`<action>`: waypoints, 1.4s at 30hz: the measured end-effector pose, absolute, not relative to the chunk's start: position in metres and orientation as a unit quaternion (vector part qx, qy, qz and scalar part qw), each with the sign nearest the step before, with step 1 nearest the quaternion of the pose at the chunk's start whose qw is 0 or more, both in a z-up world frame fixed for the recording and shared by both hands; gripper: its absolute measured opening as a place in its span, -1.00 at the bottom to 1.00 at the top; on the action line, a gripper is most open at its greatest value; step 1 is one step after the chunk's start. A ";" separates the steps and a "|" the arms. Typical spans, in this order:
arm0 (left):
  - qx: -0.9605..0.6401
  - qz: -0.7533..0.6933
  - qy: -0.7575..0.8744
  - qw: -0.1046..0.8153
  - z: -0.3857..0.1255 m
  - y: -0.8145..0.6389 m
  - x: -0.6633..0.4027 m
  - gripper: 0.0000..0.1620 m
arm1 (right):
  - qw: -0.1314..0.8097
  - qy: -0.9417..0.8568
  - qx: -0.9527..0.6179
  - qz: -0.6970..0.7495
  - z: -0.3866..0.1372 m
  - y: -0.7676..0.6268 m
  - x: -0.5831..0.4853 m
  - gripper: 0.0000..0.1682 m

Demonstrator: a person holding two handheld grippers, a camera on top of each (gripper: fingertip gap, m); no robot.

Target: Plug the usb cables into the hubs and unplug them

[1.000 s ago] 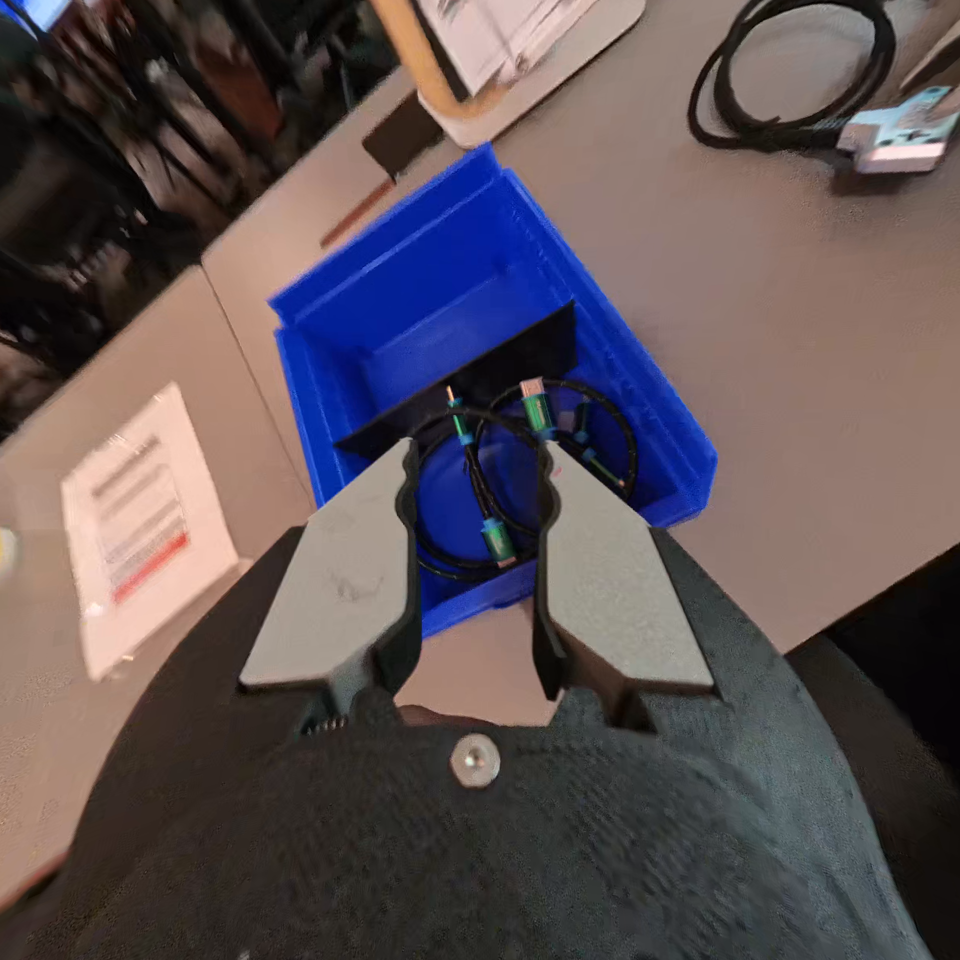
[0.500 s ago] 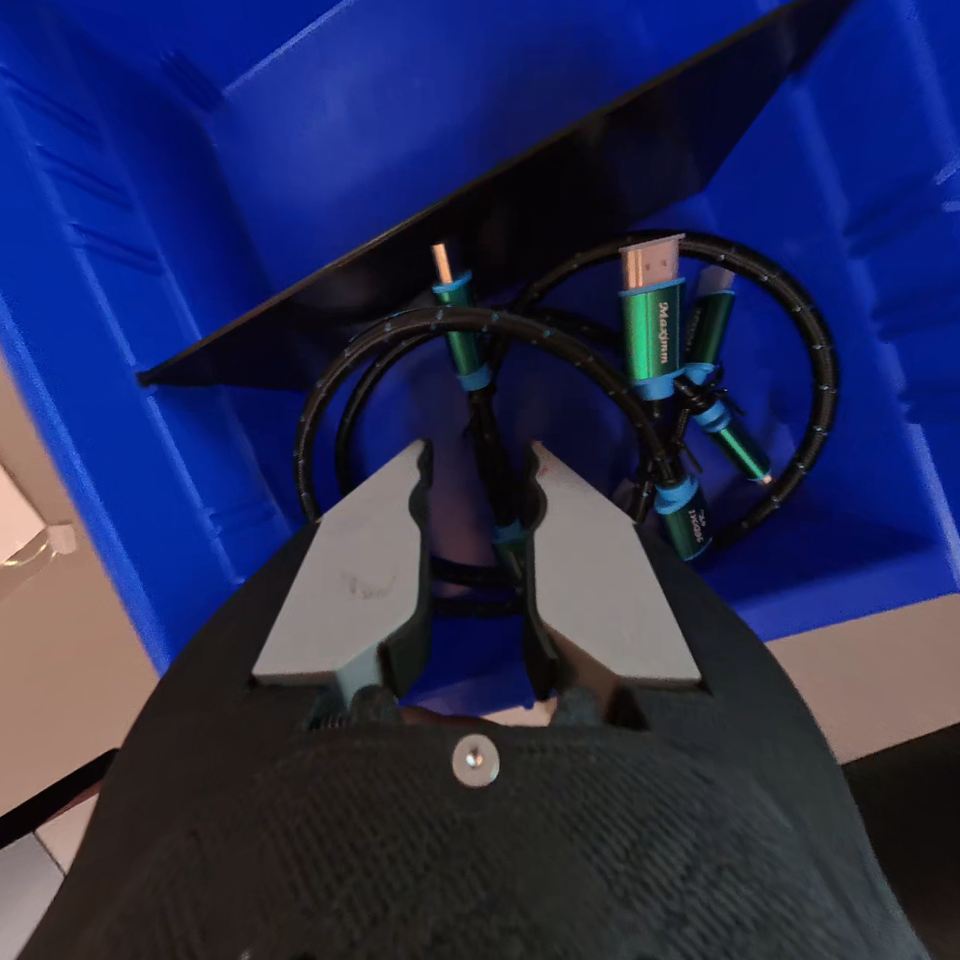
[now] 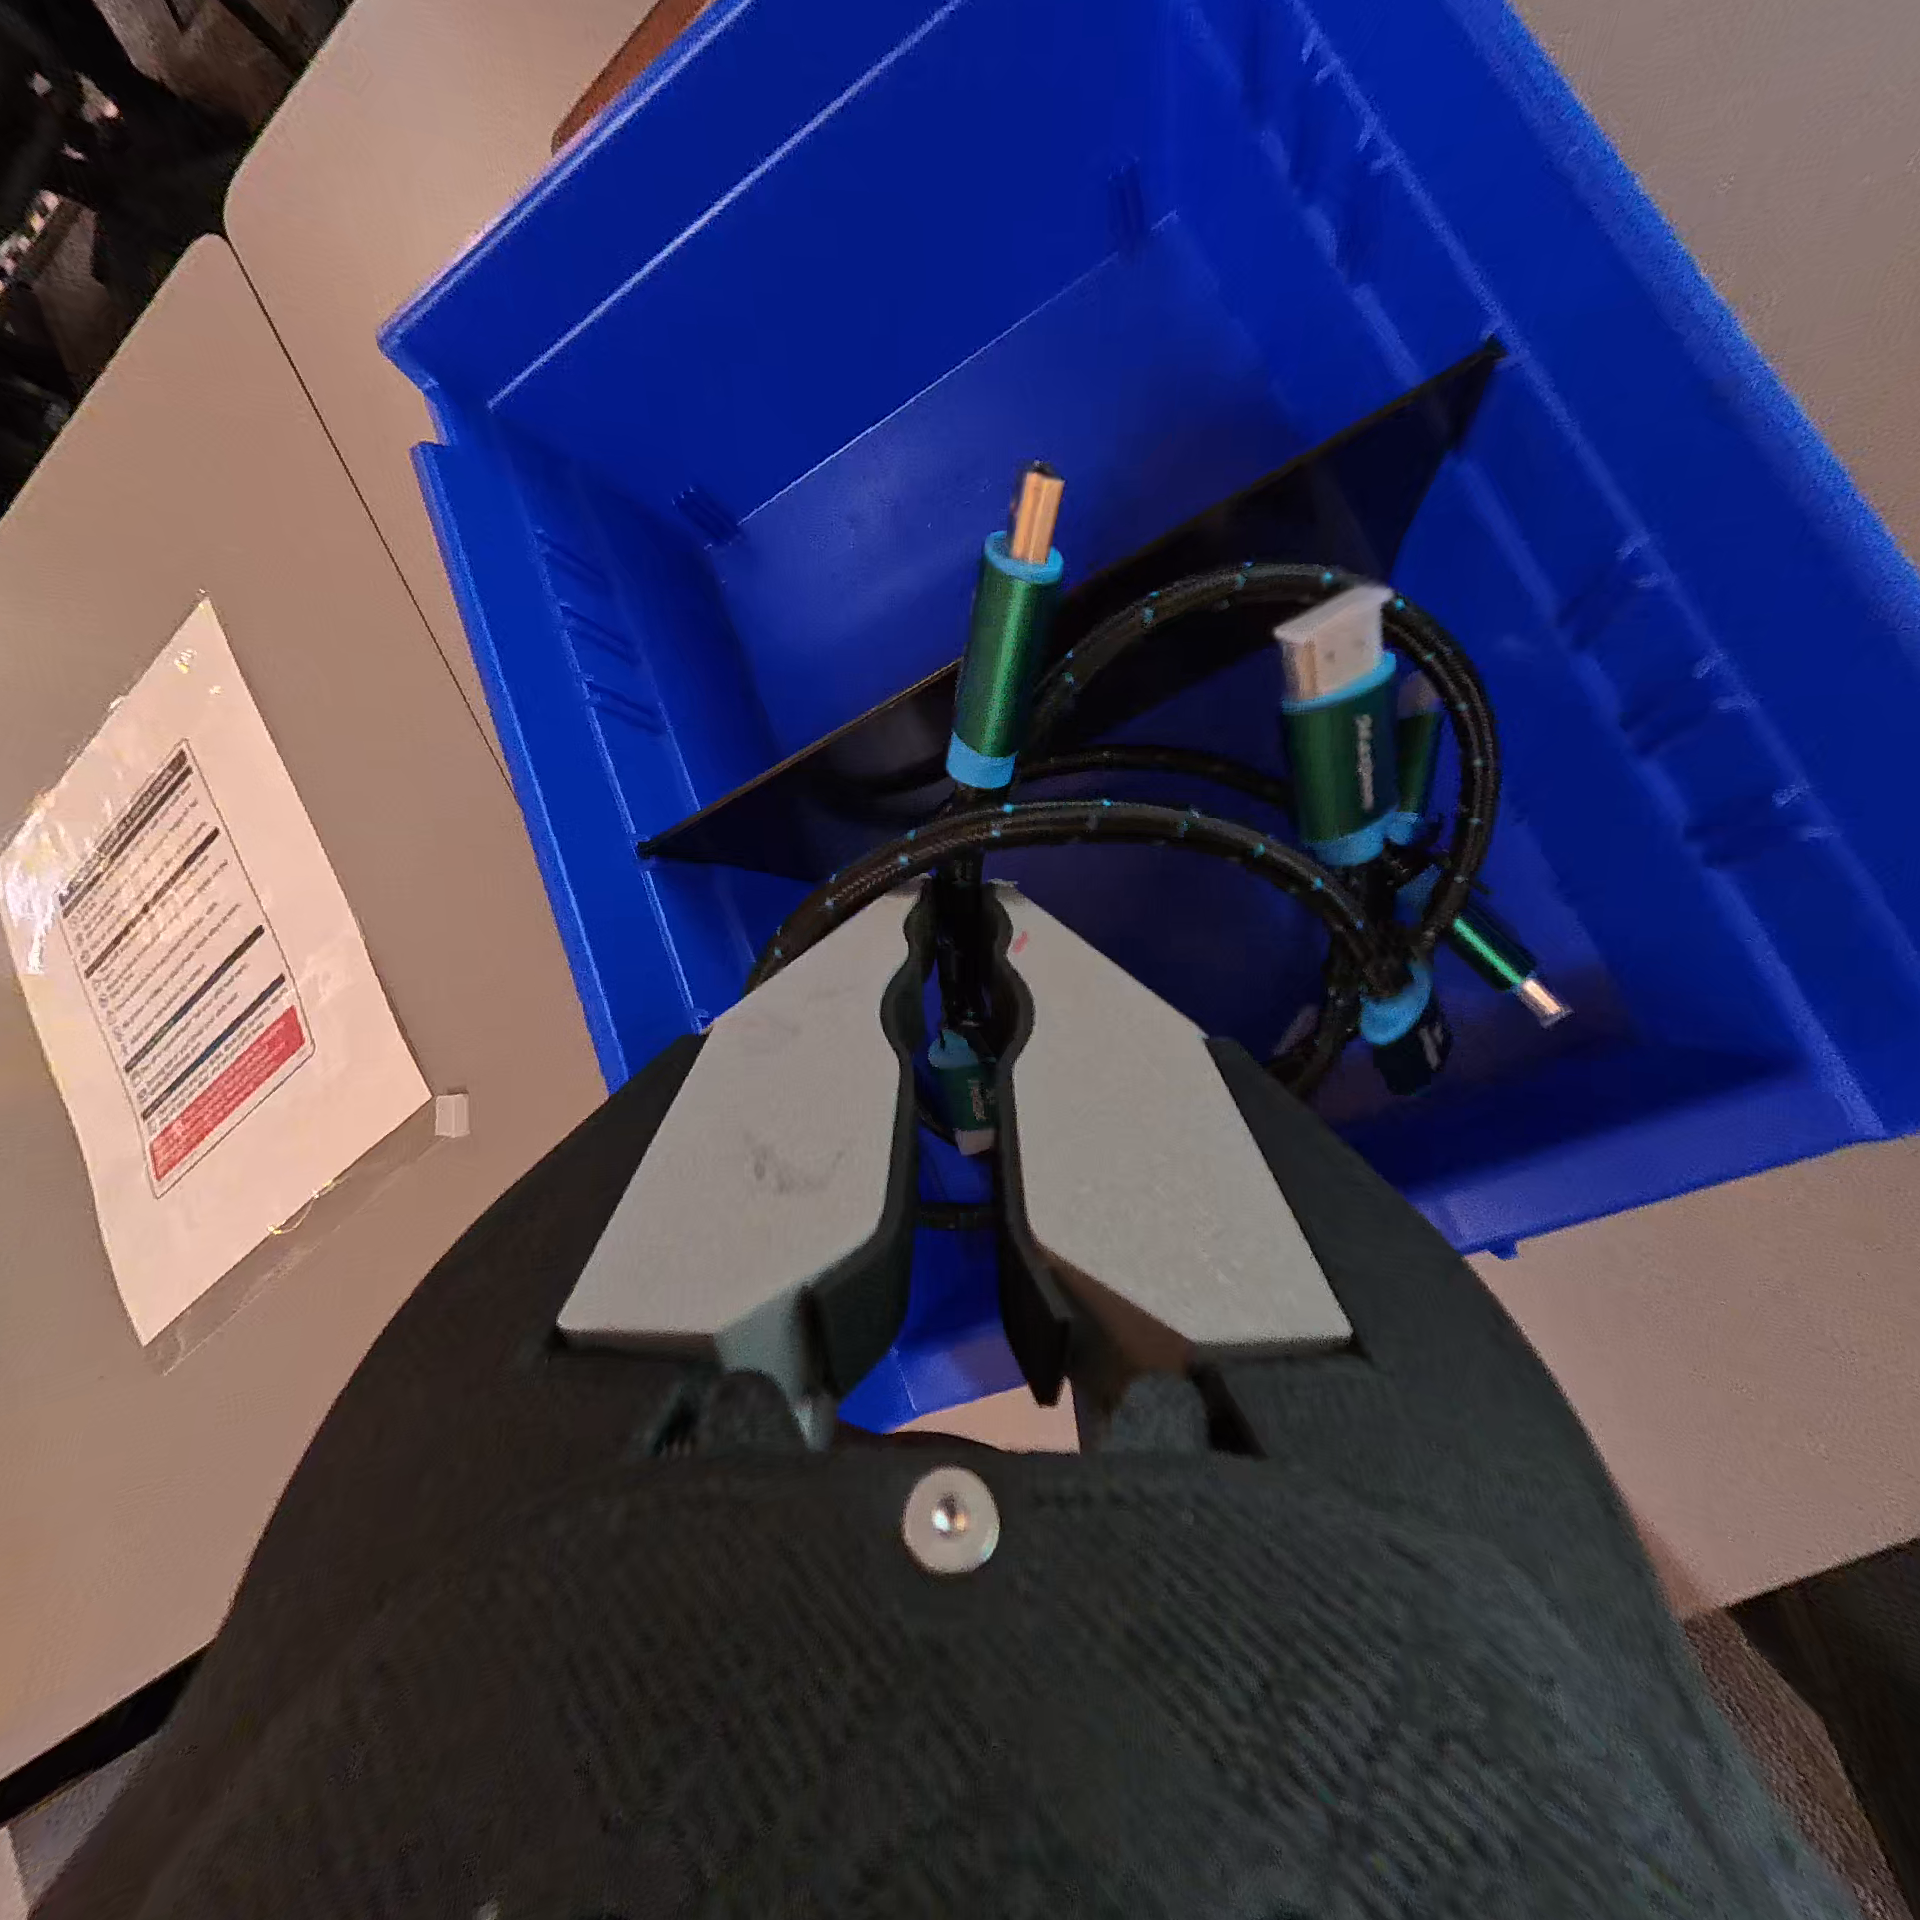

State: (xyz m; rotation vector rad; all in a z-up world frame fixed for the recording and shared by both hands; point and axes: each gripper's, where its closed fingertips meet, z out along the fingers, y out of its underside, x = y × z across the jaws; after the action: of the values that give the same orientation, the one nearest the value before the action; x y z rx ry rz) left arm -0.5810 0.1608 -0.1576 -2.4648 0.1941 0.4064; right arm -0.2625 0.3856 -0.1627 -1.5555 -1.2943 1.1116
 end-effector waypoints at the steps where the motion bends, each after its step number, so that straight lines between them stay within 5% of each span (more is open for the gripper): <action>1: -0.933 0.156 0.073 0.316 -0.158 0.161 -0.581 -0.94 | 0.406 -0.513 -0.616 0.438 -0.163 0.386 -0.262 -0.72; 10: -0.932 0.141 0.047 0.332 -0.165 0.155 -0.584 -0.88 | 0.406 -0.518 -0.620 0.428 -0.168 0.387 -0.263 -0.72; 19: -0.897 0.127 0.021 0.423 -0.104 0.156 -0.590 -0.76 | 0.401 -0.523 -0.620 0.427 -0.171 0.385 -0.266 -0.72; 26: -0.927 0.102 0.036 0.359 -0.145 0.208 -0.589 -0.53 | 0.397 -0.527 -0.626 0.416 -0.178 0.387 -0.266 -0.72; 28: -0.936 0.103 0.035 0.335 -0.163 0.214 -0.593 -0.65 | 0.399 -0.523 -0.627 0.417 -0.177 0.389 -0.265 -0.72; 29: -0.937 0.089 0.046 0.334 -0.167 0.216 -0.588 -0.87 | 0.400 -0.520 -0.628 0.419 -0.176 0.390 -0.264 -0.72; 31: -0.937 0.101 0.044 0.333 -0.165 0.214 -0.591 -0.88 | 0.402 -0.516 -0.627 0.423 -0.173 0.391 -0.262 -0.72; 42: -0.773 0.198 0.036 0.601 0.011 0.171 -0.574 -0.89 | 0.402 -0.524 -0.618 0.426 -0.171 0.385 -0.265 -0.73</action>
State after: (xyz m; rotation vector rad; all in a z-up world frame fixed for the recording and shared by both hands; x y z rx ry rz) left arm -0.5738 0.1711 0.0110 -1.7921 0.0823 0.4583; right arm -0.2645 0.3852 -0.1705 -1.5633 -1.3245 1.0774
